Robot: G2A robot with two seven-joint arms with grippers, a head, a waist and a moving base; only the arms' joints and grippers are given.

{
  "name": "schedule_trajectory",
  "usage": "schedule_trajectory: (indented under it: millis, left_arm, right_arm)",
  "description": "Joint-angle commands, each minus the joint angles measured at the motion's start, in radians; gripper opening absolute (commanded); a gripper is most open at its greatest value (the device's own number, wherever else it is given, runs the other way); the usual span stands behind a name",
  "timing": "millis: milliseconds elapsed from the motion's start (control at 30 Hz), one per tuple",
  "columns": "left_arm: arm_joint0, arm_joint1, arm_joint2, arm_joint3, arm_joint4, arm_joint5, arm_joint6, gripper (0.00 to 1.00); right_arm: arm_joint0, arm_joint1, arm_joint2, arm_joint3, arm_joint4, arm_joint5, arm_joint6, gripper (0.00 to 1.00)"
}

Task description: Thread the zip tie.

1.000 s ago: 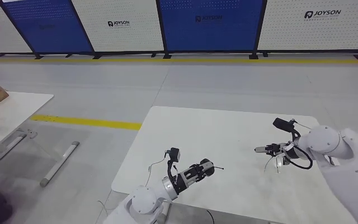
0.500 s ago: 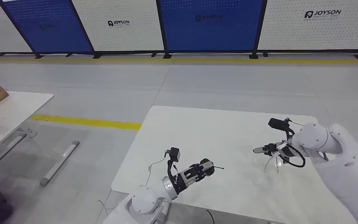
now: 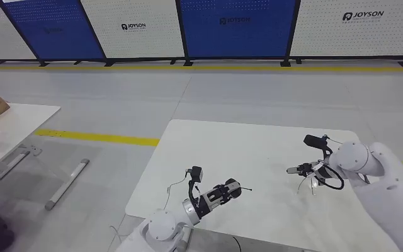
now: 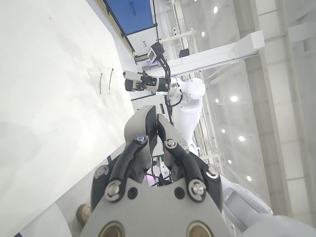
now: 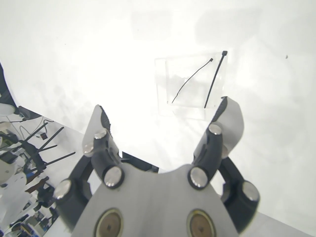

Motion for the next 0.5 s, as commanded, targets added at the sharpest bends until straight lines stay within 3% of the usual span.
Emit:
schedule_trajectory:
  millis: [0,467]
  left_arm:
    - [0.0,0.0,0.0,0.0,0.0,0.0,0.0,0.0]
    - [0.0,0.0,0.0,0.0,0.0,0.0,0.0,0.0]
  right_arm:
    - [0.003,-0.003,-0.001,0.01,-0.008,0.0,0.007,0.49]
    - [0.031,-0.041,-0.012,0.141,-0.04,0.0,0.025,0.45]
